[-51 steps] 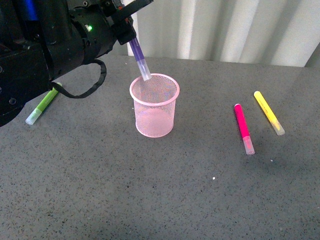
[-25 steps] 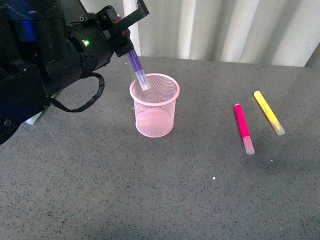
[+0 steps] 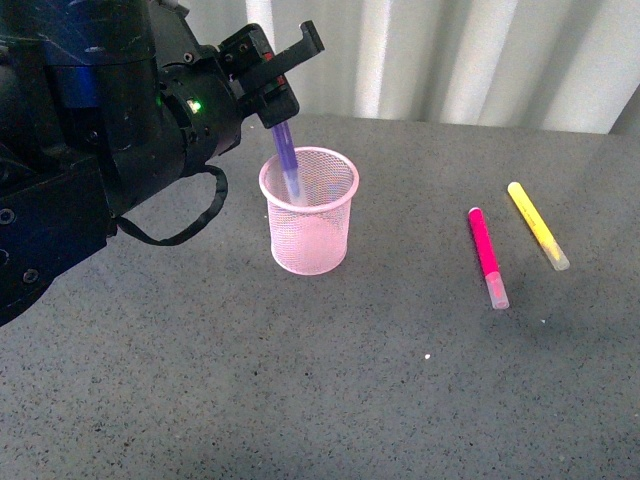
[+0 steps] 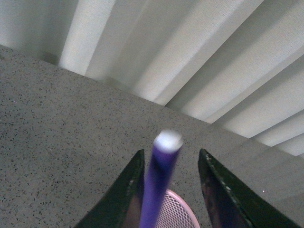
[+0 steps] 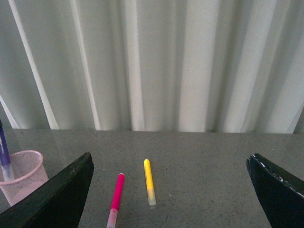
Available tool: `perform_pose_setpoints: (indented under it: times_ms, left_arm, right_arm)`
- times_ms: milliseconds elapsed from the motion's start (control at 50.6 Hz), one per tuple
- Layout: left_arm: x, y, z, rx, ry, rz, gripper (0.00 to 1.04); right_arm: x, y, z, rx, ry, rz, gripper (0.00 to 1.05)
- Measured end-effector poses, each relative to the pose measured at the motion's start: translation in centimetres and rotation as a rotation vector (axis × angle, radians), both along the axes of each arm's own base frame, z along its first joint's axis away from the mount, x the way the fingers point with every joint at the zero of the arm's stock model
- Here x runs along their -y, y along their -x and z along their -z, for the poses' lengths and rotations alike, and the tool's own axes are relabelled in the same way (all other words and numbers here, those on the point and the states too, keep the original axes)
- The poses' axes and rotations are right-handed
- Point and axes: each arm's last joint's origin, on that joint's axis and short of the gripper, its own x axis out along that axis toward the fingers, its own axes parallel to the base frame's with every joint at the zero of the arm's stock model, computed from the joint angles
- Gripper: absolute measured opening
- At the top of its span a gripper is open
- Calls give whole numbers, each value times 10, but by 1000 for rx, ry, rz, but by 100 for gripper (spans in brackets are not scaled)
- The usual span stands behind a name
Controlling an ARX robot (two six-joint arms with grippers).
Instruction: Insert purple and pink pens into pink cup
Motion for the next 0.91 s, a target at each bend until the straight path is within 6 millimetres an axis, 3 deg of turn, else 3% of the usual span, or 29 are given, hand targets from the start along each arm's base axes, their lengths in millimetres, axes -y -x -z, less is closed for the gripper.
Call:
perform_pose_setpoints:
  times_ms: [59,296,454,592,731,829,908]
  left_arm:
    - [0,0,0,1,-1,1,45]
    - [-1,0,0,-12,-14,8,99]
    - [-10,2,-23,-44,-91,88,98]
    - [-28,26,-61,-115,-176,366,98]
    - [-69,70,-97,-104,-256,598,98]
    - [-113,96,-117,-91,-240,586,98]
    - [-144,114,-120,-90,-253,530,98]
  right_arm:
    - [0,0,0,0,0,0,98]
    - [0,0,0,0,0,0,98]
    - [0,0,0,0,0,0,98]
    - [0,0,0,0,0,0,98]
    - [0,0,0,0,0,0,98]
    - [0,0,0,0,0,0,98]
    - [0,0,0,0,0,0,98]
